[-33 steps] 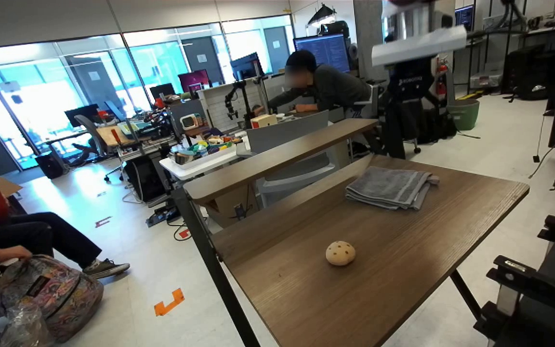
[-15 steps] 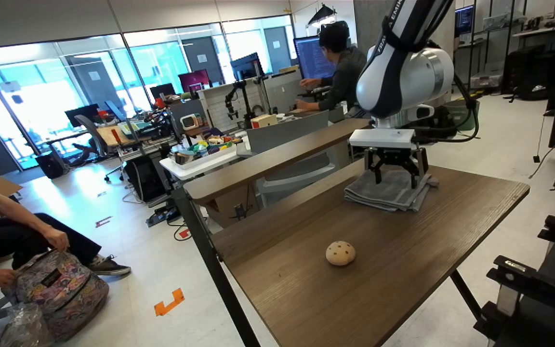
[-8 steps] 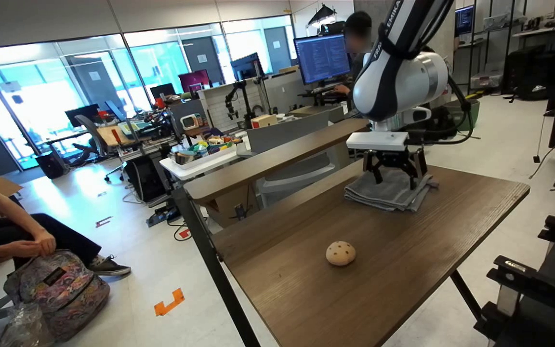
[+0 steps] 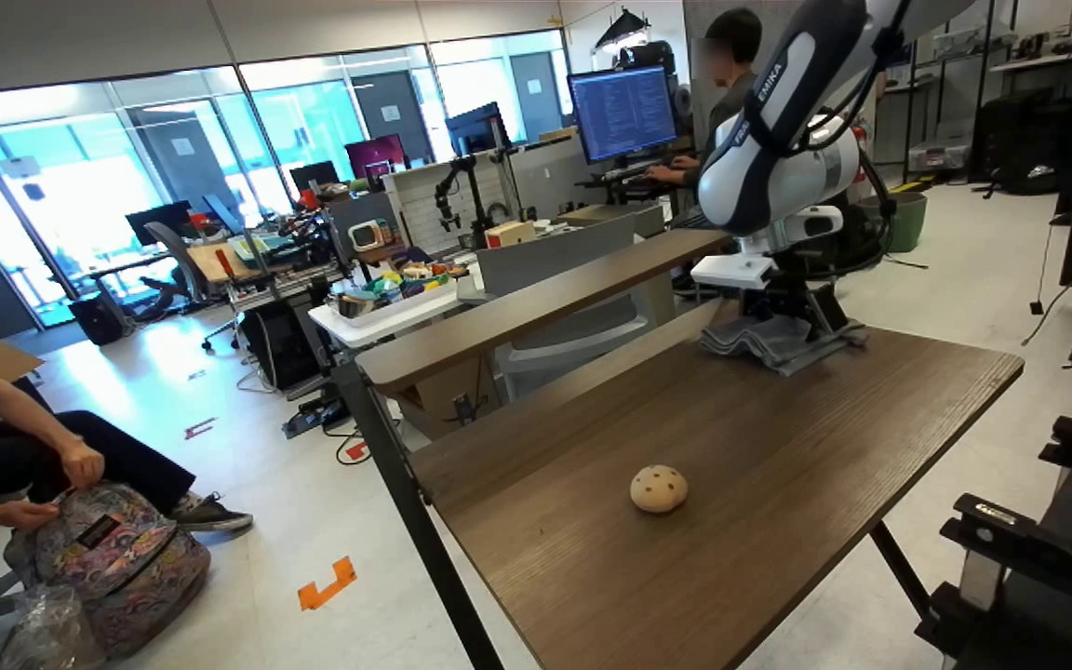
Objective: Wipe the table with the grey cloth
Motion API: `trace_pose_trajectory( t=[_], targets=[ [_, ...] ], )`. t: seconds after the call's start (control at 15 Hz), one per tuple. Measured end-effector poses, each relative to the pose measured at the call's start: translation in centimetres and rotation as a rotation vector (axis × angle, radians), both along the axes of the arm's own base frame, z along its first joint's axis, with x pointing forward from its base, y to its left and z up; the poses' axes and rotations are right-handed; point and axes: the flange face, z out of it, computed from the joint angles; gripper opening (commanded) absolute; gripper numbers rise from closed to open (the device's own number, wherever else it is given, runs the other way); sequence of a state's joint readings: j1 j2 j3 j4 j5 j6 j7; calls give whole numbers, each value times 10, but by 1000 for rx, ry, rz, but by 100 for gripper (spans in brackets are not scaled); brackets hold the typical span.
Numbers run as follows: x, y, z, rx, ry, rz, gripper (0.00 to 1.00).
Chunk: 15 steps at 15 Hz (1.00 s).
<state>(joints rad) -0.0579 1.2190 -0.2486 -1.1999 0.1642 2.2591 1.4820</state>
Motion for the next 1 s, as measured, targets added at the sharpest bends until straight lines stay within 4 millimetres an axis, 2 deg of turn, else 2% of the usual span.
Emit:
trace_pose_trajectory(
  t=[0.2, 0.33, 0.67, 1.0],
  targets=[
    [4, -32, 1, 24, 21, -129, 100],
    [7, -39, 1, 38, 60, -115, 100],
    [4, -28, 1, -1, 99, 107, 100],
    [-14, -6, 1, -34, 97, 360, 100]
  ],
)
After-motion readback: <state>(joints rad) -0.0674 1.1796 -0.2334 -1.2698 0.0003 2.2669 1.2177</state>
